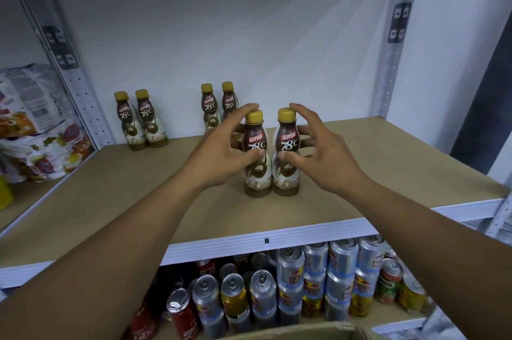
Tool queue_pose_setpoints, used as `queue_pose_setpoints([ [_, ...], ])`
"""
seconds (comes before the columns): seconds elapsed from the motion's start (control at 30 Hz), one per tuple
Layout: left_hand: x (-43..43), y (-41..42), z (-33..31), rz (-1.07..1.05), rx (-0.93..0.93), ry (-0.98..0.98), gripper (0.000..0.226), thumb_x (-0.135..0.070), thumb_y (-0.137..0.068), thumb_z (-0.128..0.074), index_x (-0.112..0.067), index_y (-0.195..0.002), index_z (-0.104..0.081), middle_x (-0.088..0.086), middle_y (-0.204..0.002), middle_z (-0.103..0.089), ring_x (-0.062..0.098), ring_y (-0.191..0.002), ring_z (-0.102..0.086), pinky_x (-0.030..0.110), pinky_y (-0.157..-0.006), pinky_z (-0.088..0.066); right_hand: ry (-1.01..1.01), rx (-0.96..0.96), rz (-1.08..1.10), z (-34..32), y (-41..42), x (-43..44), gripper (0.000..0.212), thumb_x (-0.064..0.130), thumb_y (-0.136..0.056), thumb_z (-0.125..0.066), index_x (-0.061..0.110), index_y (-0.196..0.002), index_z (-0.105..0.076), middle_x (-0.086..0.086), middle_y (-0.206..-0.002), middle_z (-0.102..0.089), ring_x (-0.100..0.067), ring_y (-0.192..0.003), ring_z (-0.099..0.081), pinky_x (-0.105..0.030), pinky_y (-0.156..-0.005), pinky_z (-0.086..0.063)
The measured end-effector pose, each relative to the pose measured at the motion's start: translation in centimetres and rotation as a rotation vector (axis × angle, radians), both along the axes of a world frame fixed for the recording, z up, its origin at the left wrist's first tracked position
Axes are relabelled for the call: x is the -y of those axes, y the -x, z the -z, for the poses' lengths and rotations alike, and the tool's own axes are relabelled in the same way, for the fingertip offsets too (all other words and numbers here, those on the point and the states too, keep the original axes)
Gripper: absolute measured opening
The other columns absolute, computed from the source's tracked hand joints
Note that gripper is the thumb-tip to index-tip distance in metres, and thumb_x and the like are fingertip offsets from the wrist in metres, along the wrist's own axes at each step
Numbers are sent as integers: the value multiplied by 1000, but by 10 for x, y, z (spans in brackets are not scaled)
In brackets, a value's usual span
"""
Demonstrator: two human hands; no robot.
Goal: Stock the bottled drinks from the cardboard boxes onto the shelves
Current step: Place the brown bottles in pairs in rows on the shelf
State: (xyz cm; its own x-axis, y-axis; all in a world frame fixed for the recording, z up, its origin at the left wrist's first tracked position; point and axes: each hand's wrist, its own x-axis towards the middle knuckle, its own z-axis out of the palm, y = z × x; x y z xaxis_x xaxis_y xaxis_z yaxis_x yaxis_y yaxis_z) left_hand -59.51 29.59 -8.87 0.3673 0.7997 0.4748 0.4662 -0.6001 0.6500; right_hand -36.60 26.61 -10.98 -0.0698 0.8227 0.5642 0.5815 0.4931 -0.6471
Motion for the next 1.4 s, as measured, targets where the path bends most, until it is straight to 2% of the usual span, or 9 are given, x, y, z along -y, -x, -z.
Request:
queue_pose_setpoints([
  [0.1, -9, -2, 4, -24, 16, 5, 86, -32, -83, -84, -59, -146, -32, -9, -137, -60, 8, -113, -66, 41, -98, -57, 19, 10, -9, 1, -5, -9, 88, 34, -83, -82, 60, -146, -26, 7, -136, -62, 7, -101, -62, -21, -90, -53],
  [0.27, -34, -22, 9, -22, 52, 0, 80, -26, -84, -84, -57, -141, -37, -9, -132, -61, 5, -107, -68, 41, -92, -61, 15, 20, -2, 2, -21, -36, 92, 31, -84, -82, 59, -147, -22, 11, -133, -62, -7, -110, -65, -38, -95, -57],
  [0.43, -72, -51, 16, -12, 61, -24, 85, -22, -85, -84, -55, -144, -33, -11, -131, -59, 4, -108, -67, 41, -91, -60, 3, 45, 46, 6, -46, -76, 89, 30, -86, -81, 56, -148, -24, 6, -137, -62, -5, -107, -64, -23, -87, -52],
  [0.57, -108, -77, 18, -19, 64, -58, 83, -22, -86, -82, -51, -145, -32, -10, -131, -60, 5, -104, -67, 42, -90, -60, 3, 44, 76, 7, -65, -111, 88, 30, -88, -79, 55, -150, -22, 4, -141, -59, -8, -99, -67, -27, -86, -53],
  [0.77, -160, -104, 23, -32, 57, -122, 82, -22, -90, -79, -47, -149, -29, -9, -125, -60, 5, -98, -67, 24, -79, -58, -13, 25, 83, 13, -85, -160, 89, 24, -93, -73, 50, -156, -16, 11, -134, -52, -14, -99, -67, -31, -89, -55],
  [0.9, -189, -115, 26, -44, 65, -155, 83, -21, -91, -78, -45, -152, -28, -9, -121, -58, 5, -94, -67, 15, -73, -54, -24, 46, 89, 12, -93, -189, 89, 20, -94, -71, 48, -157, -15, 6, -129, -53, -18, -102, -66, -31, -89, -54],
  [1.07, -211, -128, 32, -67, 92, -153, 85, -18, -92, -76, -43, -156, -26, -7, -121, -57, 9, -104, -63, 26, -85, -55, -34, 46, 81, 14, -99, -213, 90, 15, -96, -69, 45, -159, -13, 6, -125, -53, -20, -111, -64, -38, -94, -56],
  [1.2, -220, -135, 35, -92, 122, -143, 88, -17, -93, -75, -45, -158, -23, -1, -136, -57, 16, -116, -61, 40, -96, -56, -50, 33, 89, 16, -101, -225, 90, 15, -96, -68, 44, -160, -11, 4, -130, -55, -20, -112, -62, -40, -93, -57],
  [1.4, -230, -141, 38, -116, 144, -142, 90, -18, -92, -76, -46, -159, -21, -2, -144, -55, 15, -121, -59, 42, -103, -54, -54, 52, 99, 16, -106, -237, 91, 18, -97, -68, 47, -159, -9, 1, -133, -57, -21, -113, -63, -37, -92, -57],
])
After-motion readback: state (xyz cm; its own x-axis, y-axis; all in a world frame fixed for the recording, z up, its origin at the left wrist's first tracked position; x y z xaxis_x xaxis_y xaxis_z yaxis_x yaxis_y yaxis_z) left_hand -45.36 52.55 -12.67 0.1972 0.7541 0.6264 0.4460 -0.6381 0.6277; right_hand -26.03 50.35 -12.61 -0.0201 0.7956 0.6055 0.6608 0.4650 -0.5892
